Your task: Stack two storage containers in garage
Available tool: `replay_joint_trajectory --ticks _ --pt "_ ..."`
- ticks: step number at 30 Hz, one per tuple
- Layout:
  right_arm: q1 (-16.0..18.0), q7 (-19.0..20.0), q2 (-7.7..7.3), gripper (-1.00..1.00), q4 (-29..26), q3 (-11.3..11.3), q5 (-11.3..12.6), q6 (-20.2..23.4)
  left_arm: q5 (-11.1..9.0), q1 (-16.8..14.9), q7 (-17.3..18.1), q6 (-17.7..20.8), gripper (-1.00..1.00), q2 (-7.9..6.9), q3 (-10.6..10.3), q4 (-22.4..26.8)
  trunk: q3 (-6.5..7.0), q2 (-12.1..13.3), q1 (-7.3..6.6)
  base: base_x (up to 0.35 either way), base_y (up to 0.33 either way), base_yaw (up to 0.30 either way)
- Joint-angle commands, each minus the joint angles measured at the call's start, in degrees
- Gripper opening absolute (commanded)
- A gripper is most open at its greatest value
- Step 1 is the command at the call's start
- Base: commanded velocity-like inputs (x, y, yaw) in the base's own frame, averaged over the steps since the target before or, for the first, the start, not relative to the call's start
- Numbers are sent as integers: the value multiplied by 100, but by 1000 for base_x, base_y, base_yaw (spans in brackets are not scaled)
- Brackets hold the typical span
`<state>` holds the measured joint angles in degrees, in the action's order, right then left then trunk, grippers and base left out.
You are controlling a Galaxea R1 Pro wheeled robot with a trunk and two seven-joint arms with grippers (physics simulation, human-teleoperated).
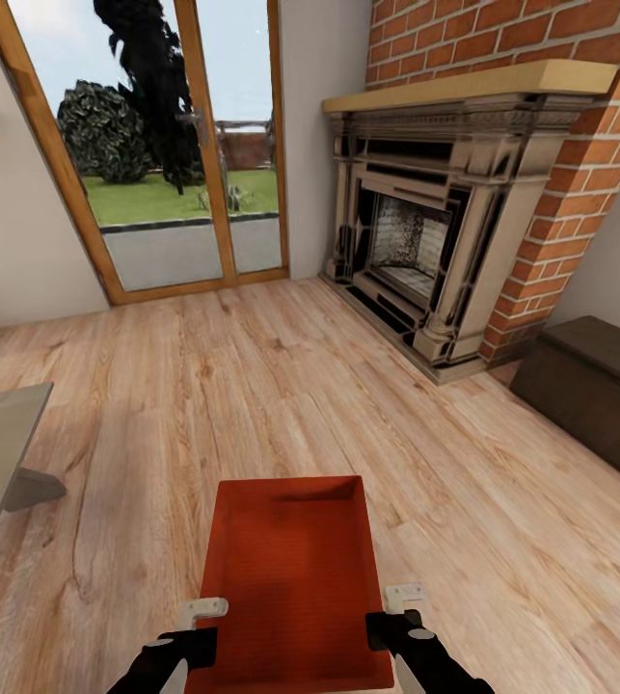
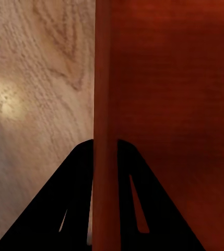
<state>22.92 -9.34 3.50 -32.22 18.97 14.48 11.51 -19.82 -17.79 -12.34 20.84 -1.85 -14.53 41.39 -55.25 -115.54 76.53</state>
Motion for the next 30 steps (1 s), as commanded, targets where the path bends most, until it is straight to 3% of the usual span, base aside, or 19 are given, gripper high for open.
replay_joint_trajectory --ticks 1,30 --pt "2 -33 -7 -100 -3 37 55 27 -93 -5 -67 8 -100 -9 -53 18 -4 -2 -1 0 0 0" --pt "2 -33 -7 -100 -12 37 57 32 -93 -5 -67 8 -100 -9 -52 18 -3 -2 -1 0 0 0"
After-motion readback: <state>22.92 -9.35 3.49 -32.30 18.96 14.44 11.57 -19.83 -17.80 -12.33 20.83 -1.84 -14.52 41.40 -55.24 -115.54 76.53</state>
